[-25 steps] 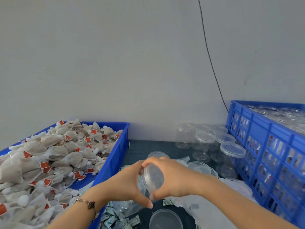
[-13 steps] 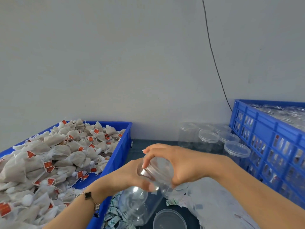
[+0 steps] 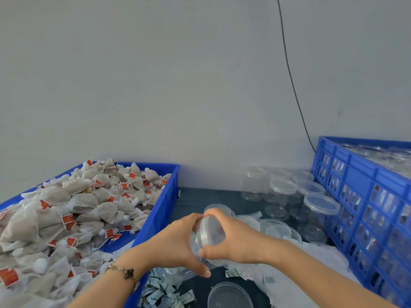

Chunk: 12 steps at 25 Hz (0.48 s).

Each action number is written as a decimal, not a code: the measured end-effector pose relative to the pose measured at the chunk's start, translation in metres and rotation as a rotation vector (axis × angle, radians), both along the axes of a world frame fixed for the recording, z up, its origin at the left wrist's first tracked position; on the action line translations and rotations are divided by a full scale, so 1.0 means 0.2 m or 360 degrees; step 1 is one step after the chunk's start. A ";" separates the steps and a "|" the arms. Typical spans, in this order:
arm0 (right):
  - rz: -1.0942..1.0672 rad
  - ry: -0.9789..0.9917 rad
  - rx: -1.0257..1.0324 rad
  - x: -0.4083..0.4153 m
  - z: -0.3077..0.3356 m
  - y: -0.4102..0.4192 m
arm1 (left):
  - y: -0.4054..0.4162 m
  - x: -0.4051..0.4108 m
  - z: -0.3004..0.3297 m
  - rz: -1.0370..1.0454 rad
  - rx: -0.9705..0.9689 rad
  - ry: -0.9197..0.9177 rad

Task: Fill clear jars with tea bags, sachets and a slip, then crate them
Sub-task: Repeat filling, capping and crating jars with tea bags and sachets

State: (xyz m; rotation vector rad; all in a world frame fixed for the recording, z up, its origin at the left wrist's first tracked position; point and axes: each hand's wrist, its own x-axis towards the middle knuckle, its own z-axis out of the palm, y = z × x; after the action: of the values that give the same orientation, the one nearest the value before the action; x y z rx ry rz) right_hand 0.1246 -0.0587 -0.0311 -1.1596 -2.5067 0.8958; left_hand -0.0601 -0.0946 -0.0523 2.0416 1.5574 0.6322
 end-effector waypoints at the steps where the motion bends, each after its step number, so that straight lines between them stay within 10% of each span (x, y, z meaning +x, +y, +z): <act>1: 0.0050 0.0022 0.0030 0.01 0.00 0.00 | 0.01 0.00 0.00 -0.0016 -0.0028 -0.0023; 12: -0.0659 0.0112 0.0232 0.21 -0.02 0.25 | 0.06 -0.05 -0.01 0.0397 0.0298 -0.0658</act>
State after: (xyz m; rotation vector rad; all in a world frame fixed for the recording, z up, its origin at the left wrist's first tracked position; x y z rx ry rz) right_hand 0.1658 -0.0094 -0.0343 -1.4898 -2.1176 0.6205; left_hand -0.0699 -0.0827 -0.0551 1.7047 1.5531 1.2486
